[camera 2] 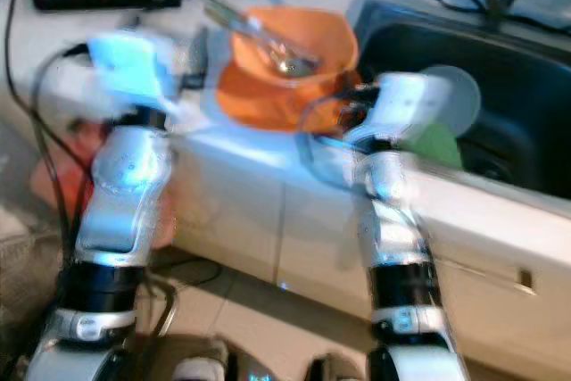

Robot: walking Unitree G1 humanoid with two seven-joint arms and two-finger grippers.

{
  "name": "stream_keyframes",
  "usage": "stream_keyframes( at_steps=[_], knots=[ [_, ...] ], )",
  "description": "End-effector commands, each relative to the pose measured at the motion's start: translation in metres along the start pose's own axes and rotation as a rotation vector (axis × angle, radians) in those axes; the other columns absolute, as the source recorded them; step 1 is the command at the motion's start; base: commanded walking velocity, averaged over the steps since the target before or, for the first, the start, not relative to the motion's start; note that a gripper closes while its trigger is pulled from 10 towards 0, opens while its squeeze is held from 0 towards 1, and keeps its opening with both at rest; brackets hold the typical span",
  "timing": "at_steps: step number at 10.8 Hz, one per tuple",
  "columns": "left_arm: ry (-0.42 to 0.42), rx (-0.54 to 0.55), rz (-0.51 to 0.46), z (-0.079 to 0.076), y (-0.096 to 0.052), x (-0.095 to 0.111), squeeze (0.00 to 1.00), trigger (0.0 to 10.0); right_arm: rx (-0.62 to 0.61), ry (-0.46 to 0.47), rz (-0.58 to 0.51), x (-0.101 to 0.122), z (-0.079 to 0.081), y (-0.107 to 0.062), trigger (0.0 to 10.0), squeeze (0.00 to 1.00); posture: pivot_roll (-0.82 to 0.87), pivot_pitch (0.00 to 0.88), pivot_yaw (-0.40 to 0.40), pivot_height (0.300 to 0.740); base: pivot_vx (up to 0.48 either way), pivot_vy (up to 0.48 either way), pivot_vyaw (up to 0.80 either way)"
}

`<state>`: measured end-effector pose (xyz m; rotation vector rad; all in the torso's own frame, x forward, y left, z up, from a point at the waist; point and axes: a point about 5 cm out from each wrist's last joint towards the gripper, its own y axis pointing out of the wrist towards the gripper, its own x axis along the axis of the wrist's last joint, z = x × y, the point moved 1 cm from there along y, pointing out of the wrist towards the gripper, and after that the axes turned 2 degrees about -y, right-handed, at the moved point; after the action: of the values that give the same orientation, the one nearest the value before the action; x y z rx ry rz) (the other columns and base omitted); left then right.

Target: Kitchen organization

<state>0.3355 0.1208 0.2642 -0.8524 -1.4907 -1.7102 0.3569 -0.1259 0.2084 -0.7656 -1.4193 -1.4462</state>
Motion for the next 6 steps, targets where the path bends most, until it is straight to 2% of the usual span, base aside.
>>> stream_keyframes(
  at_steps=[1,2,5,6],
  knots=[
    [-0.022,-0.042,-0.036,-0.0141,0.0014,0.0088,0.00,10.0,-0.039,-0.016,-0.003,0.0035,-0.0141,-0.0008,10.0,0.00,0.13,0.187,-0.034,0.740,0.307,0.000,-0.57],
    [-0.034,-0.040,-0.057,-0.0140,0.0010,0.0117,0.00,10.0,-0.040,-0.007,0.002,0.0028,-0.0138,-0.0006,10.0,0.00,0.13,0.190,-0.035,0.740,0.000,0.000,-0.80],
    [-0.048,-0.055,-0.062,-0.0156,0.0009,0.0130,0.00,10.0,-0.041,-0.016,-0.006,0.0036,-0.0135,-0.0008,10.0,0.00,0.13,0.192,-0.037,0.740,0.000,0.000,0.00],
    [-0.048,-0.056,-0.061,-0.0151,0.0006,0.0131,0.00,10.0,-0.041,-0.013,0.006,0.0022,-0.0137,-0.0002,10.0,0.00,0.13,0.192,-0.037,0.740,0.000,0.000,-0.79]
  ],
)
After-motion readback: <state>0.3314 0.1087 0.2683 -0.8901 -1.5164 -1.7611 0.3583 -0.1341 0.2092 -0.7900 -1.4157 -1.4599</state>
